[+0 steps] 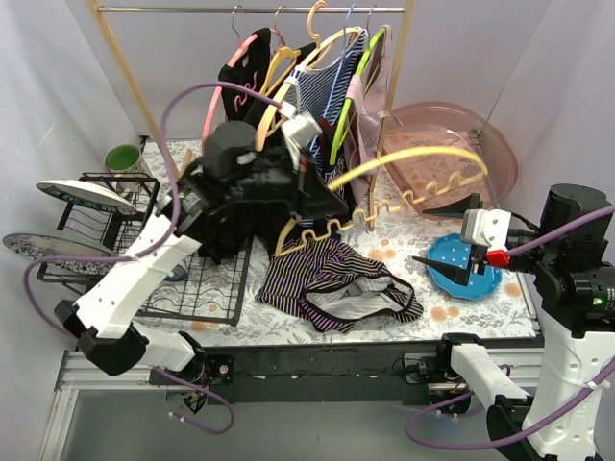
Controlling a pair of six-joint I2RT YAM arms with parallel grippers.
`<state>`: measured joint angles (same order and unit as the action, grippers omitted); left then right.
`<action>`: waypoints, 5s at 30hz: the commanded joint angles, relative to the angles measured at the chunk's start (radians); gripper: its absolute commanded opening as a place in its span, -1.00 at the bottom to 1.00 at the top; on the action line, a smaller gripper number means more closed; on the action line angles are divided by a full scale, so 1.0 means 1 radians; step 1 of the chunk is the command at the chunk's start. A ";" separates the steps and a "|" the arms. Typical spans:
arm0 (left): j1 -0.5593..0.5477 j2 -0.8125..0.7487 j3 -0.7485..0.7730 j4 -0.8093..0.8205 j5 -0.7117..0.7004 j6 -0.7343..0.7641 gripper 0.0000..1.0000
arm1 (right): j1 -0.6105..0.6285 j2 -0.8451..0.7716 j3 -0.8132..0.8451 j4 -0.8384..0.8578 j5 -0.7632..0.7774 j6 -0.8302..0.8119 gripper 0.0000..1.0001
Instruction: Place the tank top on the hanger
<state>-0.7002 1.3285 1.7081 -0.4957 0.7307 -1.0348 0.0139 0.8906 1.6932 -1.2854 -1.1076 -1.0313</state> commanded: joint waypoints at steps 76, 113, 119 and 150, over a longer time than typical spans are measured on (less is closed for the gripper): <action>-0.258 -0.092 -0.915 0.028 -0.777 -0.450 0.15 | 0.095 -0.208 -0.489 -0.019 0.482 0.062 -0.97; -0.277 -0.227 -0.817 -0.041 -0.636 -0.435 -0.86 | 0.113 -0.012 -0.621 -0.002 0.246 -0.148 -0.97; -0.277 -0.210 -0.720 -0.104 -0.685 -0.396 -0.85 | 0.115 0.064 -0.642 -0.023 0.135 -0.234 -0.97; -0.275 -0.137 -0.481 -0.228 -0.685 -0.281 -0.58 | 0.127 0.047 -0.725 0.264 -0.014 -0.030 -0.97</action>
<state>-0.9718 1.2049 1.1862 -0.6991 0.0341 -1.3376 0.1398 0.9627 0.9661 -1.0729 -1.0389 -1.0882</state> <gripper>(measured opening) 0.172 0.188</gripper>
